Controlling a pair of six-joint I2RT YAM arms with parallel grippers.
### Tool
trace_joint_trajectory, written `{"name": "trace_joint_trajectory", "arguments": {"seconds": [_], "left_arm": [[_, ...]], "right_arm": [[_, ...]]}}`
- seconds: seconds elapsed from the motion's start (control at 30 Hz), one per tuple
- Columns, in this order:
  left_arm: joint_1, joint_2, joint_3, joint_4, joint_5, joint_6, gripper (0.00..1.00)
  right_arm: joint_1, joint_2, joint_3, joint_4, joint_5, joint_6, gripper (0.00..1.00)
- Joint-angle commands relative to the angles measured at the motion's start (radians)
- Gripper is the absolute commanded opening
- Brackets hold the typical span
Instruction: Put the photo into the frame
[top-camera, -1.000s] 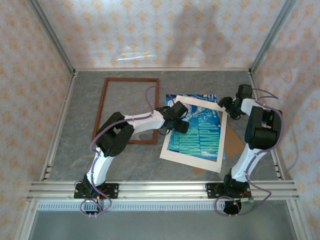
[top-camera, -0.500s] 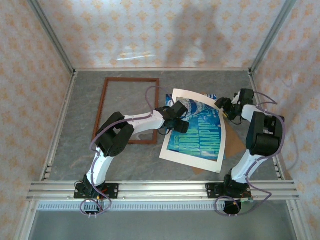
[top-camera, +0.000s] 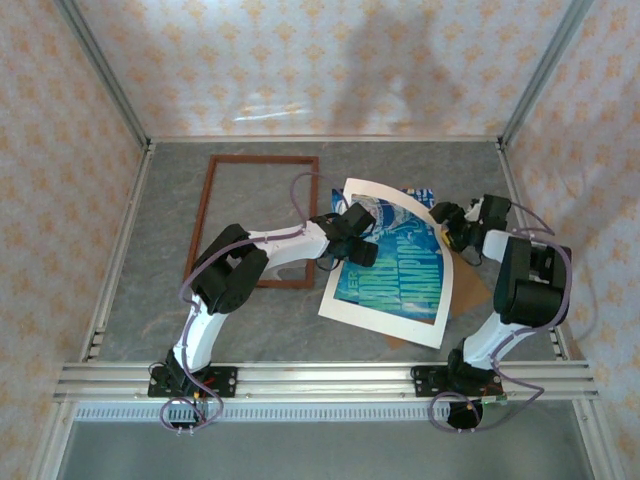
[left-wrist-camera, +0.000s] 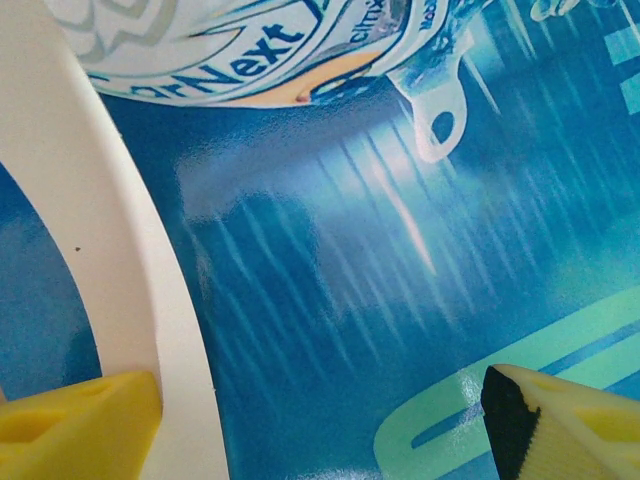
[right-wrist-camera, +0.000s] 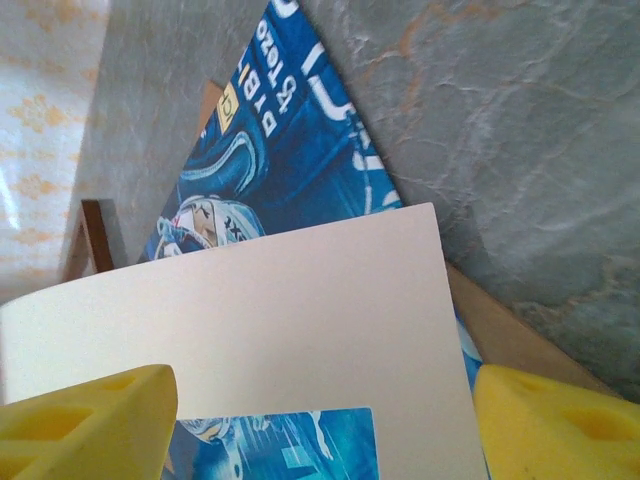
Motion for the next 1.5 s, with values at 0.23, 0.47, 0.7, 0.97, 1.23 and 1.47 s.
{"name": "trace_joint_trajectory", "arguments": {"seconds": [0.23,0.47,0.7,0.97,1.23,1.47], "left_arm": [[0.014,-0.011,-0.027,-0.008,0.014,-0.001,0.84],[0.012,-0.009,-0.024,-0.008,0.018,-0.002,0.84],[0.013,-0.025,-0.024,-0.011,0.017,-0.001,0.84],[0.045,-0.151,-0.062,0.022,0.009,-0.020,0.90],[0.187,-0.371,-0.268,0.245,0.102,-0.073,0.97],[0.269,-0.378,-0.303,0.381,0.241,-0.176,0.99]], "right_arm": [[-0.047,-0.064,-0.074,0.108,-0.060,0.183,0.79],[-0.046,-0.102,-0.070,0.041,-0.070,0.104,0.62],[-0.042,-0.150,-0.073,-0.031,-0.048,0.016,0.28],[0.023,-0.232,0.003,-0.133,-0.027,-0.061,0.00],[0.122,-0.349,0.148,-0.196,-0.090,-0.096,0.00],[0.207,-0.411,0.316,-0.227,-0.117,-0.044,0.00]]}}
